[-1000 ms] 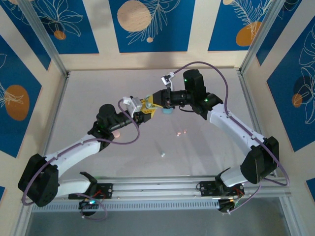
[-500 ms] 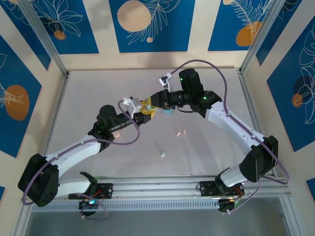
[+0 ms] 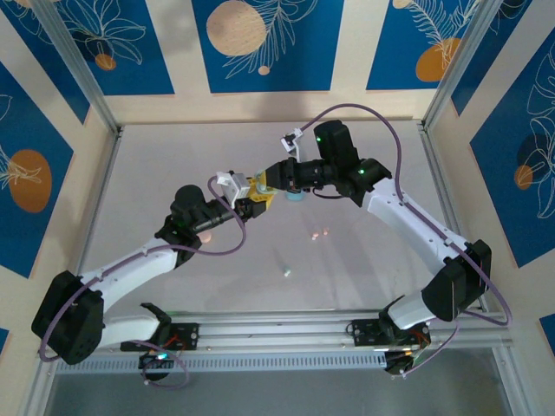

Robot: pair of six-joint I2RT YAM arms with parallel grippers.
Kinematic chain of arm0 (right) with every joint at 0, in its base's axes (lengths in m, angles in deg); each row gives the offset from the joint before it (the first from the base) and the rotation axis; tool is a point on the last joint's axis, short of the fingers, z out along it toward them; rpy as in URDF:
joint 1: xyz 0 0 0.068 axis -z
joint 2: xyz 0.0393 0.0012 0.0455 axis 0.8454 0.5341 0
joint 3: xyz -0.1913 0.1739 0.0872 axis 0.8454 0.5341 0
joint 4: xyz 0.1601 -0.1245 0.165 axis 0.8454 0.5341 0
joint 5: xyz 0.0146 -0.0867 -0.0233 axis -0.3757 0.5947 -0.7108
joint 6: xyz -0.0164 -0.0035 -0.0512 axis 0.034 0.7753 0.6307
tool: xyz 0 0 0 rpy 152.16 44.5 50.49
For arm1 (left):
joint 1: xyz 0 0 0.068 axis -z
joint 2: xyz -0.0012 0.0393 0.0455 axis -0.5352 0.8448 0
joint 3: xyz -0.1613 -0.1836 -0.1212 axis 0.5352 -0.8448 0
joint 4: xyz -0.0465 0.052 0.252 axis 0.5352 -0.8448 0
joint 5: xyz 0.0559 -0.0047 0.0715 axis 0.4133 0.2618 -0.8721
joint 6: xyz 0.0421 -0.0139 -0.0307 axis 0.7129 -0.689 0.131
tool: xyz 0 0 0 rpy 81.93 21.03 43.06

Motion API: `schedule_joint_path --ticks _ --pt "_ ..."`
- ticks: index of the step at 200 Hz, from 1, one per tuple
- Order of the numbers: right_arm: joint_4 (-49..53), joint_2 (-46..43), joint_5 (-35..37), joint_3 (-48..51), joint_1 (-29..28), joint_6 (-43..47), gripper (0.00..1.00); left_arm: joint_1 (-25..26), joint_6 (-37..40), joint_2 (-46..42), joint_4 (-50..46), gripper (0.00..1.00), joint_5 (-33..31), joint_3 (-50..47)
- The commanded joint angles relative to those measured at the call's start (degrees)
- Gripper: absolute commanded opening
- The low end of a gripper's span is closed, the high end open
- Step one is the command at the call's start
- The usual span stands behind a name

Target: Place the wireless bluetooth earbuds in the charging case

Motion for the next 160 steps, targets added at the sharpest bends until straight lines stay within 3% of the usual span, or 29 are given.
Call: schedule_joint_path --ticks 1,90,126,160 --pt "4.86 1.12 3.41 -1.47 -0.52 0.87 0.3 0.29 -0.59 -1.61 5.88 0.29 0.15 0.29" --pt "4.08 -3.73 2.4 -1.85 -0.41 2.59 0.41 0.3 0.02 -1.63 5.01 0.29 -1.2 0.08" --pt "2.27 -6.99 -1.19 -0.86 0.2 5.65 0.44 0.3 0.0 -1.86 4.92 0.29 -1.63 -0.09" --pt "1.85 -13.7 3.9 2.79 3.07 9.38 0.44 0.25 1.26 -3.6 2.32 0.29 -3.96 -0.31"
